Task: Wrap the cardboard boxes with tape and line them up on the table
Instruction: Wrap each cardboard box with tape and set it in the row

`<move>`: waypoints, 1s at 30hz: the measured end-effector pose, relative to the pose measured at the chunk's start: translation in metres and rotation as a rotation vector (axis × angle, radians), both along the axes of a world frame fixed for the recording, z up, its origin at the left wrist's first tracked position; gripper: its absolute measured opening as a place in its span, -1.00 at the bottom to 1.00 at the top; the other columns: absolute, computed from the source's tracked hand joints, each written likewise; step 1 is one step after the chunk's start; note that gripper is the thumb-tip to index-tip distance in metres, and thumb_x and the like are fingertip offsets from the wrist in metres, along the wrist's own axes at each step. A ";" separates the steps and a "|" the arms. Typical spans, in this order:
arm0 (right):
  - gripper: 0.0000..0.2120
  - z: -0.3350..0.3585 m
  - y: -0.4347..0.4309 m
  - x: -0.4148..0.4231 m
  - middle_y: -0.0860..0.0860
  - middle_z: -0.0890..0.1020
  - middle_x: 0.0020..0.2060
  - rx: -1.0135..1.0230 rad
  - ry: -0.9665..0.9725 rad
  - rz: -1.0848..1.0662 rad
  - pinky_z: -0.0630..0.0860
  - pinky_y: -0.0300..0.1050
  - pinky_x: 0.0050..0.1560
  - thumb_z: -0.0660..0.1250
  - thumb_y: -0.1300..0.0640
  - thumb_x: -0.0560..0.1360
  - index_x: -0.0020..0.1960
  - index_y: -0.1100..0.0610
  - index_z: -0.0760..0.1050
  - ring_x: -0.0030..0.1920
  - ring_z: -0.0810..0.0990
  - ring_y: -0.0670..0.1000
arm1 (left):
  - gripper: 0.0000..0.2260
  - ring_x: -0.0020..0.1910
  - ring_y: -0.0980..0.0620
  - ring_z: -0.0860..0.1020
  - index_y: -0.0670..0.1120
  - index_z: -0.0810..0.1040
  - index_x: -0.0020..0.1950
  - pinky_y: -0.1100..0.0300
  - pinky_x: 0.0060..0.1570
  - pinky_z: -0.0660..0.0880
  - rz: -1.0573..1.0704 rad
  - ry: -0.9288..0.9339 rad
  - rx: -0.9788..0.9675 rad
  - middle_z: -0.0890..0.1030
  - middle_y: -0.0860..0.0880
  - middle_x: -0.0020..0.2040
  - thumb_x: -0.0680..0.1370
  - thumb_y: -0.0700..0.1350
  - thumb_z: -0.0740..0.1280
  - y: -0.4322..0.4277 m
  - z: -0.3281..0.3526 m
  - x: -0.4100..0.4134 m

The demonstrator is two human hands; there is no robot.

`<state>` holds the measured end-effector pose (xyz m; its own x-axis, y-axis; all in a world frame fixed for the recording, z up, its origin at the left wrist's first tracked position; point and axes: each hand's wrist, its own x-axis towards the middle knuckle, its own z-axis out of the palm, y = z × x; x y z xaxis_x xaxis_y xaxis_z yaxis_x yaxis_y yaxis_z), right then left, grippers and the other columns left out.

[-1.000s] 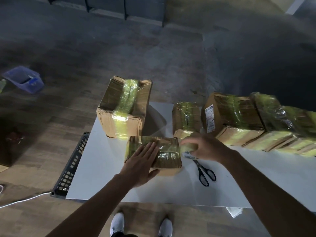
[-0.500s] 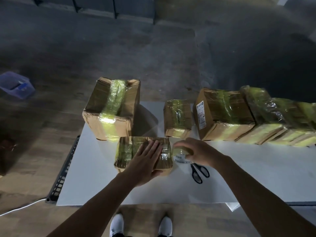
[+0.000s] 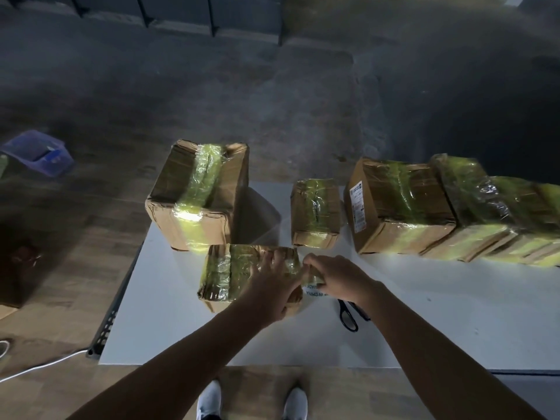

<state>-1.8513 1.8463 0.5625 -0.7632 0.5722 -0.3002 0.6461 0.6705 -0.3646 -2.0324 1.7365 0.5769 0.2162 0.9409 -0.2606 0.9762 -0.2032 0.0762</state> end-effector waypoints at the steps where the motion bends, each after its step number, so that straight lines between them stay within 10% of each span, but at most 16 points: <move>1: -0.50 -0.001 0.001 0.000 -0.10 0.53 -0.14 0.014 0.014 0.007 0.28 -0.32 -0.33 0.48 0.19 0.39 0.16 -0.09 0.28 -0.31 0.49 -0.12 | -0.15 0.49 -0.43 0.00 0.11 -0.13 0.57 -0.40 0.33 0.23 0.022 0.033 -0.028 -0.04 -0.33 0.53 0.50 0.04 0.41 0.004 0.004 0.008; 7: -0.45 0.006 -0.003 0.003 -0.08 0.58 -0.10 -0.120 0.215 -0.275 0.57 -0.06 -0.24 0.50 0.14 0.38 0.21 -0.07 0.26 -0.18 0.60 -0.03 | -0.34 0.47 -0.48 -0.01 0.06 0.13 0.53 -0.21 0.12 0.54 -0.010 0.074 -0.055 -0.09 -0.21 0.57 0.52 -0.03 0.39 0.013 0.021 0.013; 15: -0.66 0.061 0.002 -0.025 -0.19 0.49 -0.09 -0.127 0.687 -0.356 0.54 -0.29 -0.31 0.34 0.19 0.55 0.28 0.04 0.38 -0.12 0.56 -0.20 | -0.25 0.52 -0.14 0.16 -0.07 0.24 0.52 -0.12 0.14 0.55 0.083 -0.291 0.199 0.08 -0.02 0.59 0.44 0.19 0.43 -0.004 0.047 -0.052; 27: -0.50 0.100 0.004 -0.045 0.09 0.66 -0.13 0.240 0.383 -0.004 0.52 -0.18 -0.32 0.44 0.27 0.39 0.31 0.07 0.51 -0.21 0.60 -0.02 | -0.31 0.28 -0.07 0.54 -0.04 0.29 0.43 0.05 -0.31 0.64 0.121 -0.351 0.507 0.31 -0.04 0.51 0.44 0.34 0.27 -0.056 0.040 -0.109; 30: -0.50 0.100 -0.005 -0.067 0.10 0.65 -0.12 0.300 0.444 0.025 0.45 -0.24 -0.29 0.43 0.29 0.39 0.31 0.09 0.51 -0.19 0.58 -0.01 | -0.31 0.41 -0.20 0.39 -0.12 0.43 0.33 -0.18 0.09 0.57 0.151 -0.174 0.511 0.41 -0.13 0.44 0.41 0.35 0.29 -0.062 0.044 -0.122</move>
